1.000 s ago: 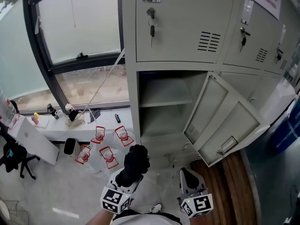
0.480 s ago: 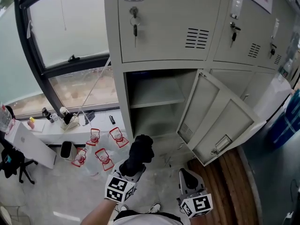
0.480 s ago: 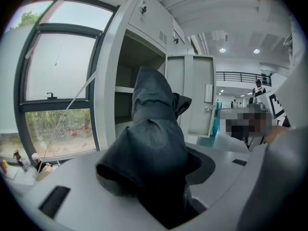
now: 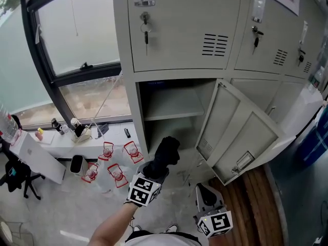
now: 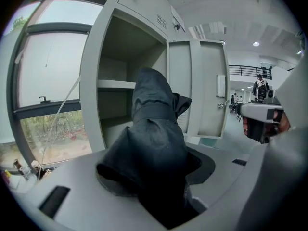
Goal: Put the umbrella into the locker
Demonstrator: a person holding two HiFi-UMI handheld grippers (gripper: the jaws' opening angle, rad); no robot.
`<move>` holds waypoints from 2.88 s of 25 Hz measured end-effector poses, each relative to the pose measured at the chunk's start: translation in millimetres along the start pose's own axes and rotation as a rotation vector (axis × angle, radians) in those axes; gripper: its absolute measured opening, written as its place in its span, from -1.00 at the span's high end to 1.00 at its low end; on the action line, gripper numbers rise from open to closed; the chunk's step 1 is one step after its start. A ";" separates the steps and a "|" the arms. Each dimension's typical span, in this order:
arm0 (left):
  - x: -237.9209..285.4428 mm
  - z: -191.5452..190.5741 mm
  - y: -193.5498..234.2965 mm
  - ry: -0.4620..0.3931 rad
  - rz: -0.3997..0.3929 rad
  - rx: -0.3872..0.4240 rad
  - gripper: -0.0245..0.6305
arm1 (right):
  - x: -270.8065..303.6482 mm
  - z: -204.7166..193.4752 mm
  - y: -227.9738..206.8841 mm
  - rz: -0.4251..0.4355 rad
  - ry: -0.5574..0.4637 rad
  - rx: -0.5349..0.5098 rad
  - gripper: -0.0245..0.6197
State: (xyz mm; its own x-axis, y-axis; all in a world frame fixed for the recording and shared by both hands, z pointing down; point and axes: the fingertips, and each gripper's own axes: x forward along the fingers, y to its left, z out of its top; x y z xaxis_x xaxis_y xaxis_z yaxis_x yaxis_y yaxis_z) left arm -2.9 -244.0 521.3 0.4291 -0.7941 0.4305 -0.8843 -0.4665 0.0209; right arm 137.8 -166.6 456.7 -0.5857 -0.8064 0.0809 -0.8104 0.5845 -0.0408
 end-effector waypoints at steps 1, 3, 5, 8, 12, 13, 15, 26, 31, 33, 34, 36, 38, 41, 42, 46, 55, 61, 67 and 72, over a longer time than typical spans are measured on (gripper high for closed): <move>3.5 -0.7 1.3 0.006 0.004 -0.002 0.22 | -0.3 -0.4 -1.4 -0.001 0.000 0.002 0.88; 10.6 -3.0 4.1 0.022 0.013 -0.006 0.22 | -1.0 -1.0 -3.2 0.002 -0.003 0.004 0.88; 18.0 -5.8 6.5 0.039 0.020 -0.007 0.22 | -2.6 -3.1 -5.7 0.000 -0.001 0.009 0.88; 30.5 -8.7 9.0 0.062 0.029 0.001 0.22 | -6.1 -6.9 -10.4 -0.005 0.003 0.017 0.88; 47.1 -7.4 11.9 0.083 0.038 -0.002 0.22 | -11.5 -10.7 -15.6 -0.018 0.010 0.026 0.88; 52.1 -7.3 12.7 0.093 0.044 0.003 0.22 | -12.3 -10.6 -16.1 -0.016 0.009 0.023 0.88; 62.8 -8.7 14.3 0.118 0.056 0.016 0.22 | -13.9 -11.0 -17.6 -0.017 0.009 0.023 0.88; 112.5 2.5 32.7 0.194 0.112 0.067 0.22 | -21.5 -15.1 -30.6 -0.041 0.014 0.039 0.88; 130.6 9.8 36.3 0.224 0.125 0.078 0.21 | -26.7 -14.8 -36.8 -0.051 0.008 0.043 0.88; 139.1 14.6 40.8 0.226 0.134 0.068 0.21 | -29.3 -16.1 -39.8 -0.059 0.008 0.048 0.88; 142.8 15.9 43.4 0.231 0.141 0.068 0.21 | -30.8 -16.7 -41.2 -0.062 0.008 0.049 0.88; 149.7 17.9 49.1 0.244 0.158 0.082 0.21 | -33.8 -17.9 -44.4 -0.068 0.011 0.049 0.88; 156.3 18.7 53.6 0.256 0.171 0.097 0.20 | -36.1 -18.7 -47.7 -0.073 0.013 0.049 0.88; 164.4 11.4 57.6 0.298 0.174 0.108 0.20 | -38.4 -20.5 -51.9 -0.082 0.020 0.052 0.88; 166.8 8.6 59.3 0.311 0.177 0.112 0.20 | -38.8 -21.0 -52.7 -0.081 0.022 0.049 0.88; 175.3 3.7 68.3 0.338 0.193 0.124 0.20 | -39.5 -25.0 -57.8 -0.088 0.039 0.051 0.88; 197.1 6.6 80.3 0.378 0.178 0.079 0.19 | -35.3 -24.0 -63.1 -0.084 0.049 0.037 0.88; 208.3 10.6 84.6 0.406 0.184 0.104 0.18 | -38.0 -29.0 -70.5 -0.097 0.066 0.040 0.88; 220.1 14.7 85.9 0.433 0.174 0.099 0.16 | -34.4 -28.4 -70.0 -0.088 0.070 0.034 0.88; 224.5 15.3 92.3 0.453 0.167 0.054 0.15 | -31.4 -28.9 -71.5 -0.086 0.070 0.038 0.88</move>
State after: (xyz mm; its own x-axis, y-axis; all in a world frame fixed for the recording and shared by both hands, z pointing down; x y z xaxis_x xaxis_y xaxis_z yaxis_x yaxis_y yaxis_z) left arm 14.7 -471.3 606.0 0.1478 -0.6158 0.7739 -0.9185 -0.3757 -0.1236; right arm 214.5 -180.5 485.9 -0.5125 -0.8445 0.1554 -0.8585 0.5083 -0.0683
